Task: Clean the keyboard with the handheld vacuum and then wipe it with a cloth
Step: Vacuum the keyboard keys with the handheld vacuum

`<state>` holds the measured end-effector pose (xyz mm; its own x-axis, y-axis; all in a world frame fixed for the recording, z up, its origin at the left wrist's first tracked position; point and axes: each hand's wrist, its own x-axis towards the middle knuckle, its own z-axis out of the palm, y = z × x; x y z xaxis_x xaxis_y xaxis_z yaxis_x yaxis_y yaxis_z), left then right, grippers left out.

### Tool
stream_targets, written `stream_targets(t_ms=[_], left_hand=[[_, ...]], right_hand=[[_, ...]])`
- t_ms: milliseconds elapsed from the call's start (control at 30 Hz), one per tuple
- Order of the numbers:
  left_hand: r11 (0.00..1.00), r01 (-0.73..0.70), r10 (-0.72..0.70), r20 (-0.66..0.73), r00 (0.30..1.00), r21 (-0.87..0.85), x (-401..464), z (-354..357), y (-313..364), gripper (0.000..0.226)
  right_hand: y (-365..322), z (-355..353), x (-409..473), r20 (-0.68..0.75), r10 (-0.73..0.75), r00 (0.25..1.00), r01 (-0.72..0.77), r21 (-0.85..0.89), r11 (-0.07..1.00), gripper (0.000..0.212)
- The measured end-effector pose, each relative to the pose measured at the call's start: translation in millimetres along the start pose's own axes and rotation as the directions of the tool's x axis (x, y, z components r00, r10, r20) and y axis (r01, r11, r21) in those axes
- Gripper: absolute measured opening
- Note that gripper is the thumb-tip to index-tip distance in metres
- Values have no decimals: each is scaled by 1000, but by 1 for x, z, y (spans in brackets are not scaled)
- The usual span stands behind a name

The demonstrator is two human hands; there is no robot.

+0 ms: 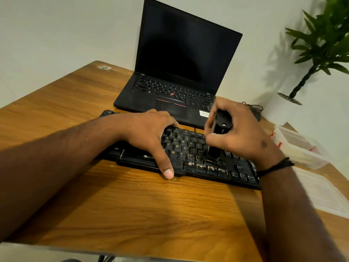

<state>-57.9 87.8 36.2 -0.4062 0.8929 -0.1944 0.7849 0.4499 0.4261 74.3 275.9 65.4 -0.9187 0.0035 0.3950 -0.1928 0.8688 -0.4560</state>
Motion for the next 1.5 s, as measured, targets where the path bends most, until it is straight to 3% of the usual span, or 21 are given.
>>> stream_targets(t_ms=[67, 233, 367, 700, 800, 967, 1067, 1100, 1267, 1400, 1500], left_hand=[[1000, 0, 0, -2, 1000, -2, 0, 0, 0, 130], [1000, -2, 2, 0, 1000, 9, 0, 0, -1, 132], [1000, 3, -3, -1, 1000, 3, 0, 0, 0, 133], [999, -29, 29, -18, 999, 17, 3, 0, -1, 126], [1000, 9, -9, -12, 1000, 21, 3, 1, -3, 135], [997, -25, 24, -4, 1000, -71, 7, 5, -11, 99], [999, -27, 27, -7, 1000, -41, 5, 4, -10, 136], [1000, -21, 21, -11, 1000, -17, 4, 2, -7, 142], [1000, -19, 19, -5, 1000, -3, 1, -1, -2, 127], [1000, -26, 26, -8, 1000, 15, 3, 0, -5, 132], [999, -42, 42, -23, 999, -7, 4, 1, -6, 103]], right_hand=[[-1, 3, 2, 33, 16, 999, -14, -78, 997, 31], [6, -7, -3, -50, 112, 992, -120, -198, 973, 44], [1, -6, -2, -26, 131, 991, -133, -282, 950, 40], [-11, 20, 6, -81, 70, 994, -99, -445, 890, 53], [-18, 28, 9, -192, 71, 979, -135, -344, 929, 54], [-34, 49, 11, -257, -6, 966, -22, -108, 994, 50], [-28, 47, 12, -281, 30, 959, -39, -28, 999, 44], [-24, 43, 11, -273, 57, 960, -68, -32, 997, 41], [-6, 20, 8, -207, 129, 970, -147, -74, 986, 30], [-12, 29, 6, -32, -25, 999, 34, 314, 949, 36], [-17, 38, 10, 47, -104, 993, 81, 347, 934, 25]])
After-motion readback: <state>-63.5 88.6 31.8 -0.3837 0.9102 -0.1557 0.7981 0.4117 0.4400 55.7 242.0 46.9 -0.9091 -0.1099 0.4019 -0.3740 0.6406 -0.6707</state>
